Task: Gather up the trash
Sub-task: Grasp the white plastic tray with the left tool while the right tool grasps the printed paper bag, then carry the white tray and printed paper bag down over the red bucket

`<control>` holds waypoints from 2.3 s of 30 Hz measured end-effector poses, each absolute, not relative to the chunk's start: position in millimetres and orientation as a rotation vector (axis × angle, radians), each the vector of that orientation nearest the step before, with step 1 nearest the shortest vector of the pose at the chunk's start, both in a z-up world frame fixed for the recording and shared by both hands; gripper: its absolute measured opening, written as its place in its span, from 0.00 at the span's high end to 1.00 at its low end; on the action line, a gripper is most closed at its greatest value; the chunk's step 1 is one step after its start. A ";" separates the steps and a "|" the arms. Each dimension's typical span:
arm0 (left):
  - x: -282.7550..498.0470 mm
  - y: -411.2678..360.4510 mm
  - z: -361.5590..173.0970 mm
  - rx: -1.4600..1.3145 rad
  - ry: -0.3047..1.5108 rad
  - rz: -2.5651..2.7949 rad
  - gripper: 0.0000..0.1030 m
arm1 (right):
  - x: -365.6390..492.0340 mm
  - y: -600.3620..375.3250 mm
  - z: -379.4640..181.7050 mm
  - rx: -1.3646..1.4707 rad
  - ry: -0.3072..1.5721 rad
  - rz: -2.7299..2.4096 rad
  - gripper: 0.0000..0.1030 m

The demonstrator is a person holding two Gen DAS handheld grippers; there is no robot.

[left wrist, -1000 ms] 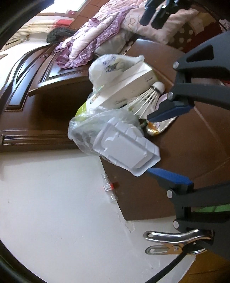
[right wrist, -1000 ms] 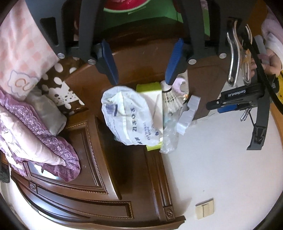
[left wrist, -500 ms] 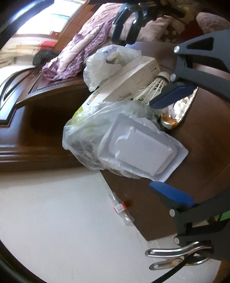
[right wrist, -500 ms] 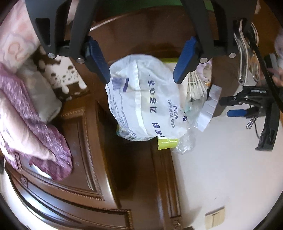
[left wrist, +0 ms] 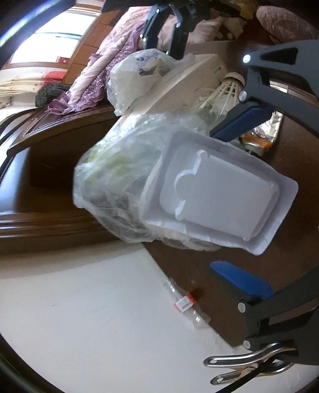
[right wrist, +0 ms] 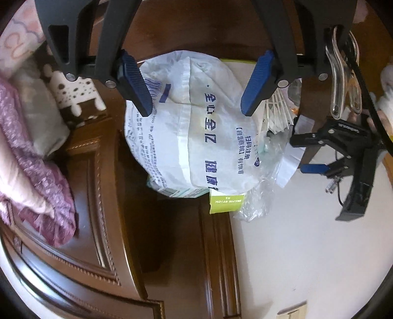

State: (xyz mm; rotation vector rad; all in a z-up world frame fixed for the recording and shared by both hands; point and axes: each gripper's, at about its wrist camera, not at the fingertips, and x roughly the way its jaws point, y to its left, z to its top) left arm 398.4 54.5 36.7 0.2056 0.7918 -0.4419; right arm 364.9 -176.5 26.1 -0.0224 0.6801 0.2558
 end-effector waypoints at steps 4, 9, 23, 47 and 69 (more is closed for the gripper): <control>402.3 58.3 25.2 0.138 0.861 -0.453 0.08 | 372.1 -178.7 20.2 0.015 0.704 0.270 0.42; 397.0 61.6 24.6 0.103 0.862 -0.448 0.21 | 374.3 -180.7 15.8 0.046 0.702 0.280 0.56; 356.8 64.1 37.6 0.113 0.819 -0.465 0.28 | 366.8 -183.6 25.3 0.070 0.655 0.241 0.86; 279.0 53.8 79.4 0.041 0.802 -0.407 0.28 | 282.8 -193.1 74.0 0.142 0.537 0.276 0.90; 177.1 8.1 95.6 0.065 0.803 -0.500 0.28 | 142.4 -202.4 92.1 0.185 0.518 0.308 0.90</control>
